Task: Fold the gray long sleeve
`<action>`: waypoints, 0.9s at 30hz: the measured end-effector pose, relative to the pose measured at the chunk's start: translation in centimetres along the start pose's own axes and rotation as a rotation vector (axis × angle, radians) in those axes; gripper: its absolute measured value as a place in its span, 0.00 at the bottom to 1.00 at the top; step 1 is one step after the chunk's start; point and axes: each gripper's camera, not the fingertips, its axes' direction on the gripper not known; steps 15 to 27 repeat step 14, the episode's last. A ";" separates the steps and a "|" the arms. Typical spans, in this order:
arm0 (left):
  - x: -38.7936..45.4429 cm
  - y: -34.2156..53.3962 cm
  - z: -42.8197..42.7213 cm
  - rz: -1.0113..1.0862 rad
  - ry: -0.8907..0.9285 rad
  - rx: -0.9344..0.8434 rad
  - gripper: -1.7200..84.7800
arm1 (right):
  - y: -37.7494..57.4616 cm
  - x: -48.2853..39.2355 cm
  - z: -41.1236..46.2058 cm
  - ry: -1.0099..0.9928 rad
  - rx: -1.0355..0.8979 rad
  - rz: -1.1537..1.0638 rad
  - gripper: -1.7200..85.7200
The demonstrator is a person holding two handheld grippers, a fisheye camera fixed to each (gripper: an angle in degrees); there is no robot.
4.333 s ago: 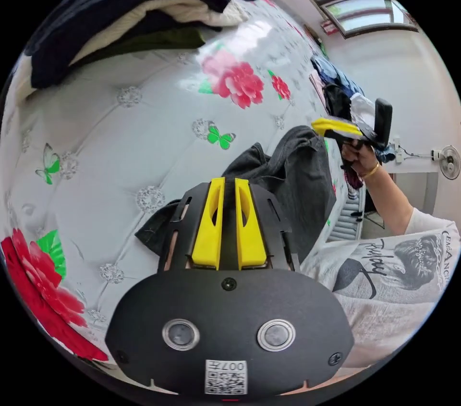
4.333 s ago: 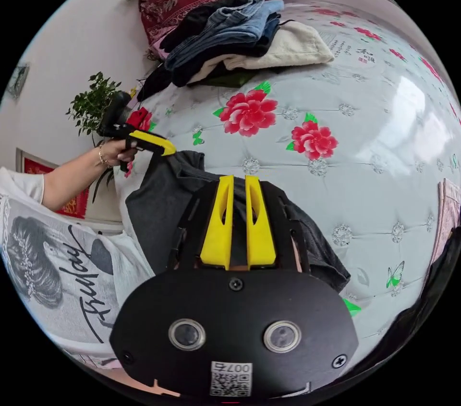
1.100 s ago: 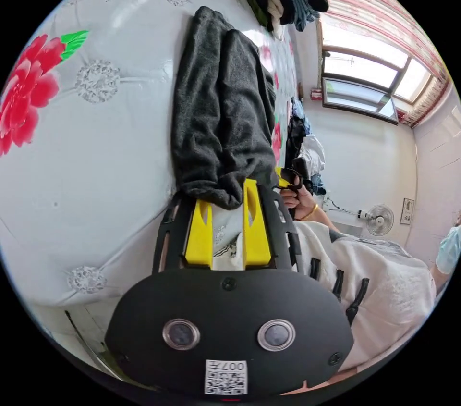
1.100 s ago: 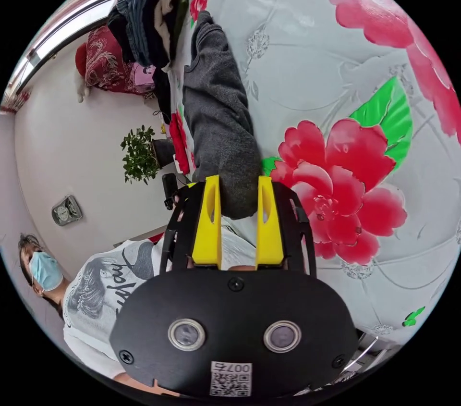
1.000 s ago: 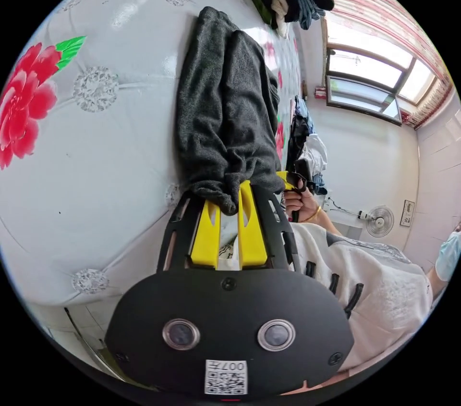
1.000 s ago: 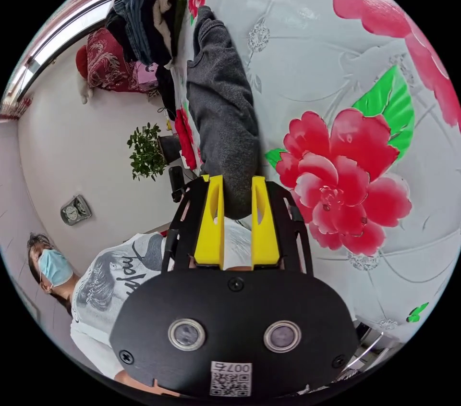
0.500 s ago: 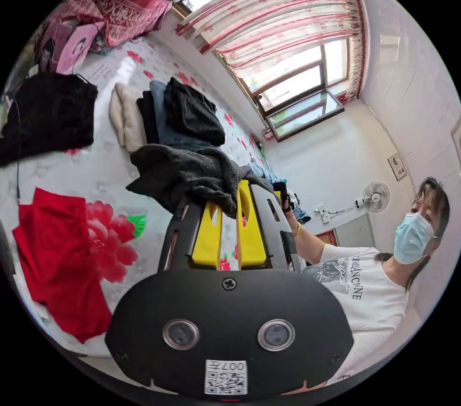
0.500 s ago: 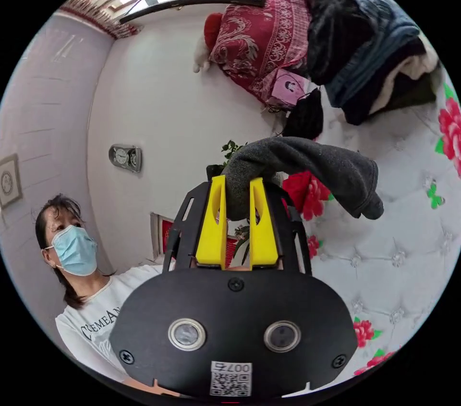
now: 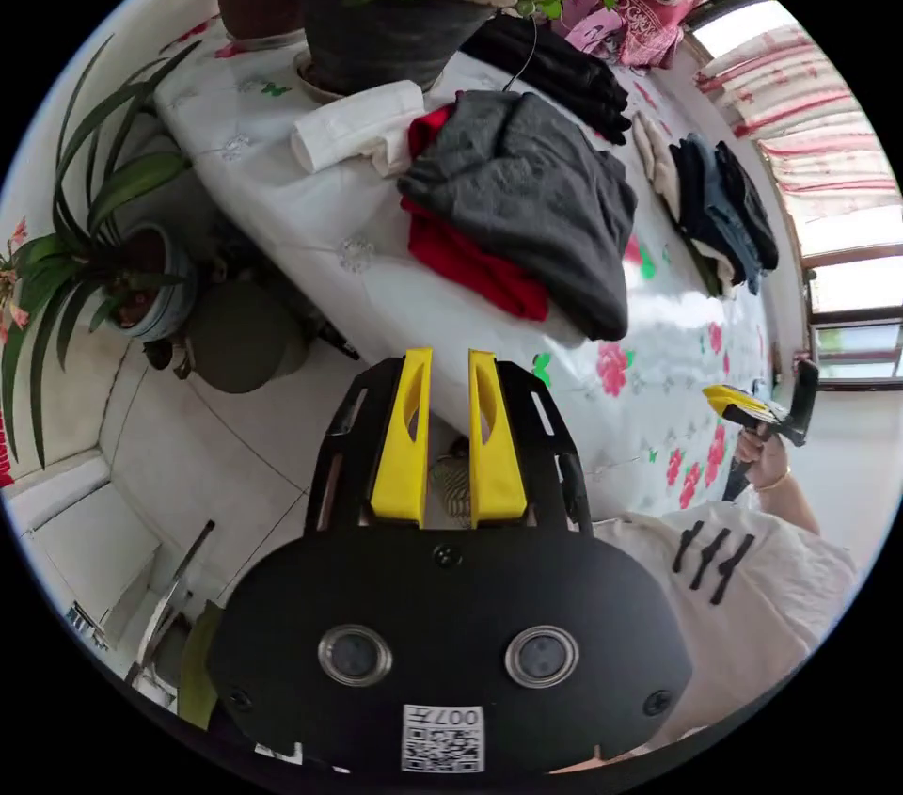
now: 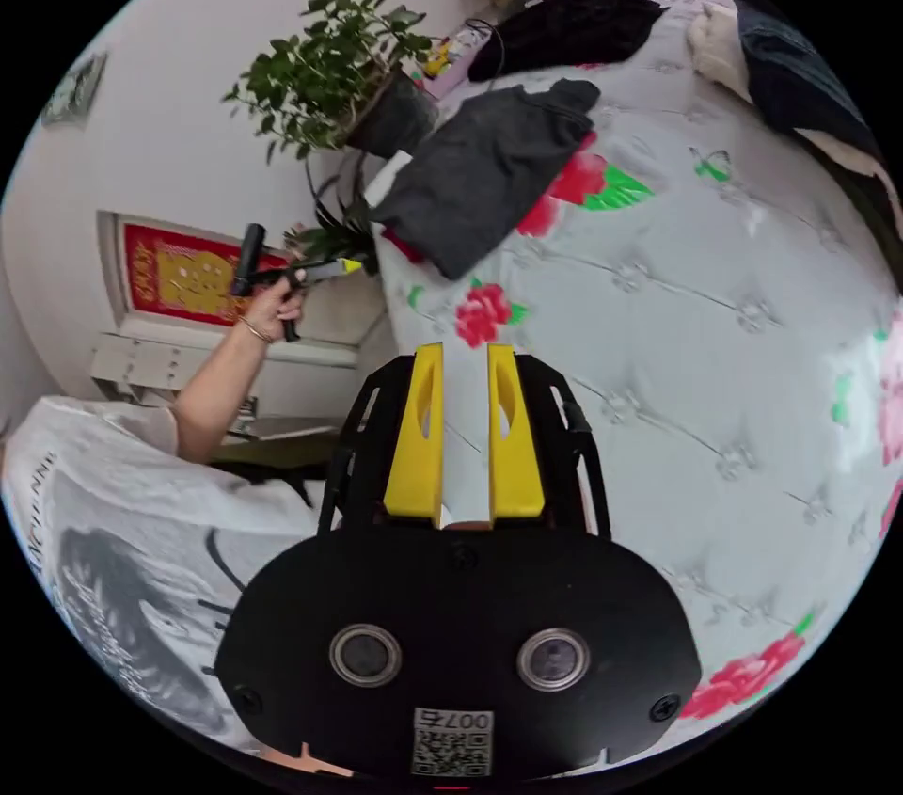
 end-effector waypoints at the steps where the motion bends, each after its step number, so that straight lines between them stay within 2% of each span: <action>1: 2.3 1.9 1.3 0.031 -0.061 0.028 0.10 | 2.6 0.3 1.1 0.163 -0.077 -0.008 0.06; 4: 10.0 4.4 4.6 0.196 -0.082 0.058 0.10 | 9.4 0.8 4.2 0.461 -0.275 -0.003 0.05; 6: 15.6 5.2 6.9 0.343 -0.092 0.058 0.10 | 13.0 0.8 6.0 0.550 -0.351 0.008 0.04; 8: 23.3 6.6 10.5 0.527 -0.087 0.033 0.10 | 15.6 0.7 8.1 0.551 -0.404 0.035 0.03; 11: 32.2 9.4 15.3 0.681 -0.024 -0.008 0.10 | 17.8 0.1 8.1 0.520 -0.147 0.148 0.03; 13: 37.3 11.7 18.5 0.749 0.004 -0.050 0.10 | 19.1 1.7 7.0 0.371 0.058 0.335 0.03; 14: 40.4 13.5 20.6 0.802 0.020 -0.080 0.10 | 19.6 2.3 6.7 0.304 0.101 0.378 0.04; 27: 40.4 13.5 20.6 0.802 0.020 -0.080 0.10 | 19.6 2.3 6.7 0.304 0.101 0.378 0.04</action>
